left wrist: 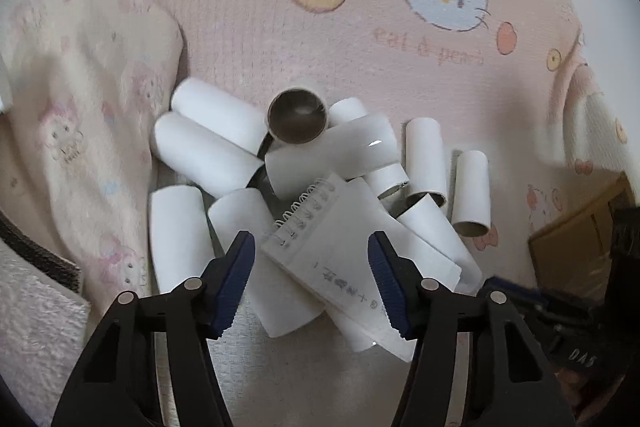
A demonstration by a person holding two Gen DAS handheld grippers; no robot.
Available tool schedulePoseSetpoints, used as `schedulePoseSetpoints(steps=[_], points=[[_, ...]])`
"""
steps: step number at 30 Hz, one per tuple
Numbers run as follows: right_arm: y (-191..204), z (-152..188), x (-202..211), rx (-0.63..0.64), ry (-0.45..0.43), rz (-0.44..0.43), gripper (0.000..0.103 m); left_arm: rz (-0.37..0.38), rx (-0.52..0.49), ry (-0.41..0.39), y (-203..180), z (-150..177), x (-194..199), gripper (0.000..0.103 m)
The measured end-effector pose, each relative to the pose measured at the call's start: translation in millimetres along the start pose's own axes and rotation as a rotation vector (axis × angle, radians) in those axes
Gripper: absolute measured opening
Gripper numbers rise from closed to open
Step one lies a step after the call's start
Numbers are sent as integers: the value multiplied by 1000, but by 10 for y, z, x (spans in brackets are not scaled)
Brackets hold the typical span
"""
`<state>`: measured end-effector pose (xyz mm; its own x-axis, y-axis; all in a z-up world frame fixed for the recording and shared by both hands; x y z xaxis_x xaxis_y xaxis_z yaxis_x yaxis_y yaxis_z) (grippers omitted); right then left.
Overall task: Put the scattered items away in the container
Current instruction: 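Reach the right gripper toward the white spiral notepad on the tubes, then close the right gripper on the notepad edge and lift it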
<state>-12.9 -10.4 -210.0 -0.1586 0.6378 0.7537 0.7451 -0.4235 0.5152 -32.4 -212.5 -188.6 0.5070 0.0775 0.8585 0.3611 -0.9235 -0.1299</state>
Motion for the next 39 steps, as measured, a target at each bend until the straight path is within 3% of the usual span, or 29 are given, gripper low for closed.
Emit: schedulePoseSetpoints(steps=[4,11,17,24,32,39], points=[[3,38,-55,8,24,33,20,42,30,17,67,-64,-52,63],[-55,15,-202,-57,52,-35,20,74,-3,31,26,-109,-144,62],[-59,23,-294,-91,62,-74,20,57,12,45,77,-92,-173,40],[-172,18,-319,-150,37,-126,20,71,27,68,118,59,-79,39],[-198,-10,-321,-154,30,-123,20,51,16,84,30,404,119,39],[-236,7,-303,-157,29,-125,20,111,90,160,97,603,62,39]])
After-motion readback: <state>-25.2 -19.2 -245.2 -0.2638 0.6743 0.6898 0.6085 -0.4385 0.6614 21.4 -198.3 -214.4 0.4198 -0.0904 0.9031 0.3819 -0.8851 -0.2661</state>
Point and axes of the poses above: each gripper's, at about its wrist camera, not at the fingertips, and x roughly against the way its jaws point, y to its left, z to its underside, the point moved 2 cm from there along -x, roughly the way its jaws point, and after that the axes turned 5 degrees about -z, right-handed, at the moved point
